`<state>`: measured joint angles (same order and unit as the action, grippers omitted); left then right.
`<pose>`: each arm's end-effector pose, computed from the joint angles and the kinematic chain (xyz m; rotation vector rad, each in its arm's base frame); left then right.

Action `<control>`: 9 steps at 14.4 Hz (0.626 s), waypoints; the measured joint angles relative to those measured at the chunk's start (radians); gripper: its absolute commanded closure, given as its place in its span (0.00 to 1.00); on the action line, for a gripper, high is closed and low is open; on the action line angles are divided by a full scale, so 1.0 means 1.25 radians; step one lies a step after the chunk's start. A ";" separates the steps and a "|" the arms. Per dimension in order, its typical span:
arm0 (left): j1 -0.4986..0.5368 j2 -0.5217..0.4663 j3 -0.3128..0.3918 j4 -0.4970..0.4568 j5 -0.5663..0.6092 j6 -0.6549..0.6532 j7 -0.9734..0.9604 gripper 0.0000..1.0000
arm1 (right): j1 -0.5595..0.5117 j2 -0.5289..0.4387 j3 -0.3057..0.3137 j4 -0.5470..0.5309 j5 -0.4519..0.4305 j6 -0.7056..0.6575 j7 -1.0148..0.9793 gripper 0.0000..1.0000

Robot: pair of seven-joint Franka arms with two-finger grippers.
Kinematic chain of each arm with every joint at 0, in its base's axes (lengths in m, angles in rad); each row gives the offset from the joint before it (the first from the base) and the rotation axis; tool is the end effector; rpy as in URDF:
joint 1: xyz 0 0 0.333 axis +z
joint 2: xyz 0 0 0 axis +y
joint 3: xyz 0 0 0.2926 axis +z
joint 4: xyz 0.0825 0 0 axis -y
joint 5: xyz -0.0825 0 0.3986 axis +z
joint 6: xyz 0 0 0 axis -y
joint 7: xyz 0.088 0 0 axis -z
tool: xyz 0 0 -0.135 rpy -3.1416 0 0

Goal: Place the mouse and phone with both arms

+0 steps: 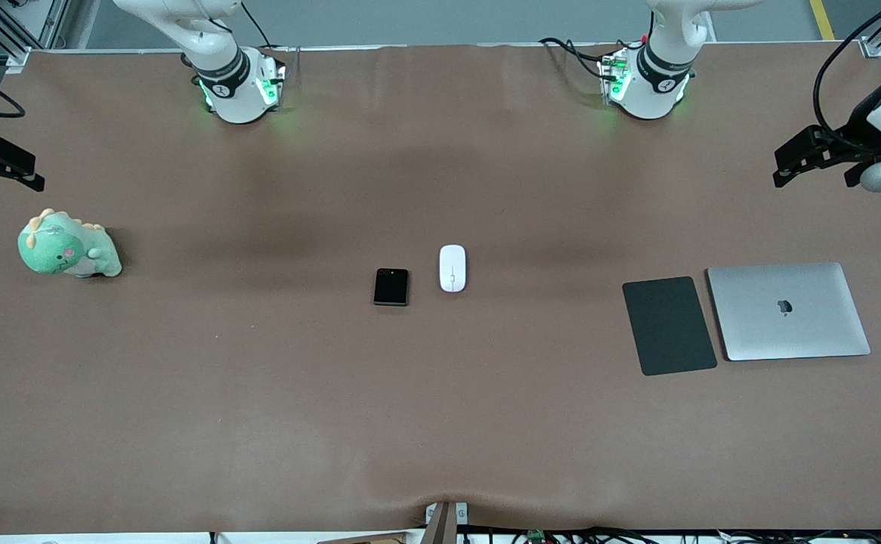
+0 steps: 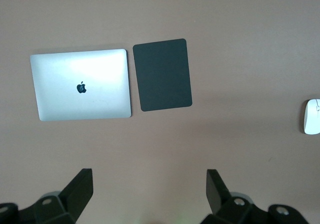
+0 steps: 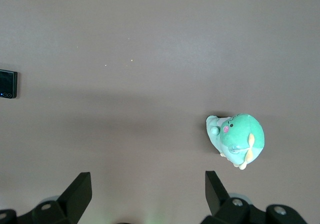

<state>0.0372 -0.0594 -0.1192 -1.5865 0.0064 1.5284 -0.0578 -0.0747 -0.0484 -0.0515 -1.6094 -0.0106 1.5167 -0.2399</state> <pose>0.5460 -0.0457 0.5947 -3.1280 0.0371 -0.0028 0.5434 -0.0710 0.5769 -3.1356 -0.1781 0.0708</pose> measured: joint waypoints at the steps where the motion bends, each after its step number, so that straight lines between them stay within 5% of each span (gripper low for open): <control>1: 0.000 0.005 0.000 0.011 0.000 -0.009 0.000 0.00 | 0.000 0.001 -0.001 -0.001 0.000 0.000 0.000 0.00; 5: -0.004 0.039 -0.013 0.036 -0.001 -0.028 -0.011 0.00 | -0.008 0.004 -0.010 -0.003 0.000 0.003 0.001 0.00; 9: -0.031 0.128 -0.097 0.031 -0.004 0.019 -0.070 0.00 | -0.010 0.004 -0.010 -0.003 0.000 0.007 0.001 0.00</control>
<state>-0.0014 0.1003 -0.2399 -1.5479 0.0014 1.5525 -0.1448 -0.0868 -0.0430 -0.0636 -1.6136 -0.0106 1.5250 -0.2386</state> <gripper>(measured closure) 0.000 0.000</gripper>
